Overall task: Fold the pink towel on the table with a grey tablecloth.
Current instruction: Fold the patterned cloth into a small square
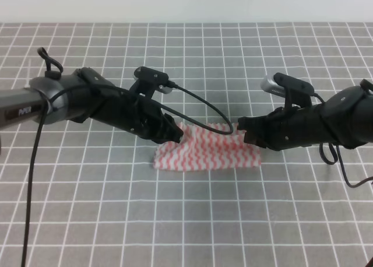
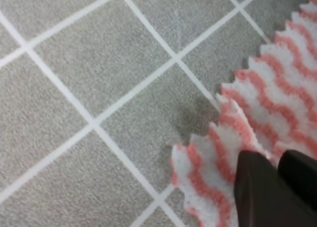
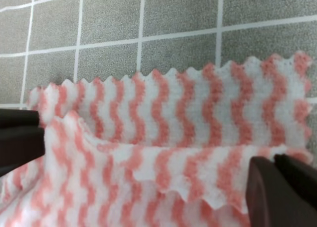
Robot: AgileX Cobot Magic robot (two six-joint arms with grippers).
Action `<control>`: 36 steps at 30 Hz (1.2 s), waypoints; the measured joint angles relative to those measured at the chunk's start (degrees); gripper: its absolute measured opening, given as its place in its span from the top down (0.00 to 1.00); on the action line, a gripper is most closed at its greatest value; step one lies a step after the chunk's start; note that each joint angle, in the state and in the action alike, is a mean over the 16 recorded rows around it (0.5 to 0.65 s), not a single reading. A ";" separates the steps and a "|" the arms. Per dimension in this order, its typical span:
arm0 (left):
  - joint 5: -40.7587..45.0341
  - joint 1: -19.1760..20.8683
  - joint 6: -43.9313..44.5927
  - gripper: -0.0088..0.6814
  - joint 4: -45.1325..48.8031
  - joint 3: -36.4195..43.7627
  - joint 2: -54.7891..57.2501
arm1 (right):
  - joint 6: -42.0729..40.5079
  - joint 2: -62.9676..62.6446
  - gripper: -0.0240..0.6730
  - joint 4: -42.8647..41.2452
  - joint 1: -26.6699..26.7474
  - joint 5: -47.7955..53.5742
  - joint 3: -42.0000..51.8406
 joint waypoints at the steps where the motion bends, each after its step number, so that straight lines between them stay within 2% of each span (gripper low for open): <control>1: -0.09 0.00 0.07 0.88 0.00 0.00 0.03 | 0.00 0.03 0.99 0.00 0.00 0.00 0.00; 14: -1.34 0.00 0.50 0.98 0.00 0.00 0.05 | 0.00 0.11 0.99 -0.04 0.02 -0.04 -0.02; 36: -2.08 0.00 0.70 0.99 0.01 -0.02 -0.53 | 0.00 0.05 0.99 0.03 0.01 -0.06 -0.02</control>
